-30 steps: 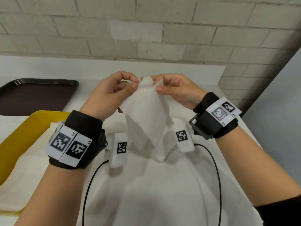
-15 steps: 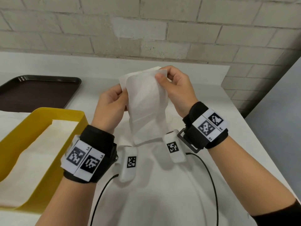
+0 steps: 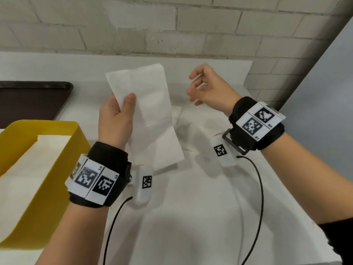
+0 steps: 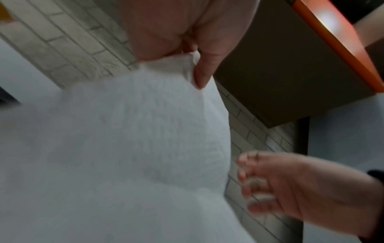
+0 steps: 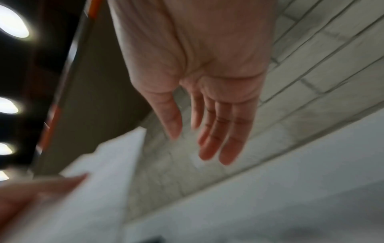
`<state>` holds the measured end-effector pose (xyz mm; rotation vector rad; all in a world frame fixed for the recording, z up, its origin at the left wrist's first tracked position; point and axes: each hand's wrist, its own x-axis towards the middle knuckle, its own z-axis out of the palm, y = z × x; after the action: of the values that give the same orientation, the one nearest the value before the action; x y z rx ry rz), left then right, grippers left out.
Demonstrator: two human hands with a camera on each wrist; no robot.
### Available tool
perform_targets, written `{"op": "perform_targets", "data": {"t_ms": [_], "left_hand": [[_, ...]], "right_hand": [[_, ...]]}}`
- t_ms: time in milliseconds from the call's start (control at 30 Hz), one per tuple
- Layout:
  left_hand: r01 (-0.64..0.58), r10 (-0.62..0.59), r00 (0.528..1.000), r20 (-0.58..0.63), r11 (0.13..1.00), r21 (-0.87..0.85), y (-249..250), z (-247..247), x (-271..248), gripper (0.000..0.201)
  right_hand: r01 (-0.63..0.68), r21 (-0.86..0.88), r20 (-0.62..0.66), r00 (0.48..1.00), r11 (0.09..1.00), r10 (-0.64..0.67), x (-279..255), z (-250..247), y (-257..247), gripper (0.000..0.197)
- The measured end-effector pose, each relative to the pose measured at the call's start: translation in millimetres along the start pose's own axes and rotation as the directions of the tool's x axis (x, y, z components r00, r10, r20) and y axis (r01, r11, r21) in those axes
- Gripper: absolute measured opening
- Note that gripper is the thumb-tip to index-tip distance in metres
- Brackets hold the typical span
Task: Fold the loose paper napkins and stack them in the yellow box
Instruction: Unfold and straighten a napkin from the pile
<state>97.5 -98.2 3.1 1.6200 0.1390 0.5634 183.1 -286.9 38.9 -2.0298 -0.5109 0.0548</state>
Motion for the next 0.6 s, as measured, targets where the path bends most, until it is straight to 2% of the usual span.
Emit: {"op": "perform_targets", "data": {"t_ms": [33,100,167,233,367,533,600], "left_hand": [[0.017,-0.017,1.0,-0.011,0.999,0.028,-3,-2,1,0.021],[0.054,-0.052,0.998,-0.025,0.997,0.055,-5,-7,3,0.027],[0.077,-0.075,0.997,-0.029,0.994,0.071,-8,-10,2,0.03],[0.09,-0.087,0.996,-0.037,0.993,0.08,-8,-12,0,0.031],[0.109,-0.106,0.994,-0.042,0.991,0.083,-8,-16,-6,0.024],[0.12,-0.115,0.991,-0.063,0.989,0.083,-9,-20,-10,0.025],[0.113,-0.107,0.992,-0.07,0.99,0.082,-11,-21,-10,0.027]], "right_hand": [[-0.044,-0.15,0.048,0.998,0.988,0.052,2,-4,11,0.019],[-0.114,-0.488,0.181,0.957,0.866,0.228,4,-7,35,0.017],[-0.16,-0.682,0.239,0.874,0.713,0.424,4,-3,56,0.038],[-0.203,-0.715,0.25,0.819,0.669,0.516,4,3,68,0.054],[-0.185,-0.726,0.287,0.794,0.662,0.536,7,13,78,0.065],[-0.153,-0.757,0.292,0.791,0.635,0.538,13,17,80,0.051],[-0.113,-0.748,0.306,0.816,0.654,0.491,13,19,79,0.044]]}}
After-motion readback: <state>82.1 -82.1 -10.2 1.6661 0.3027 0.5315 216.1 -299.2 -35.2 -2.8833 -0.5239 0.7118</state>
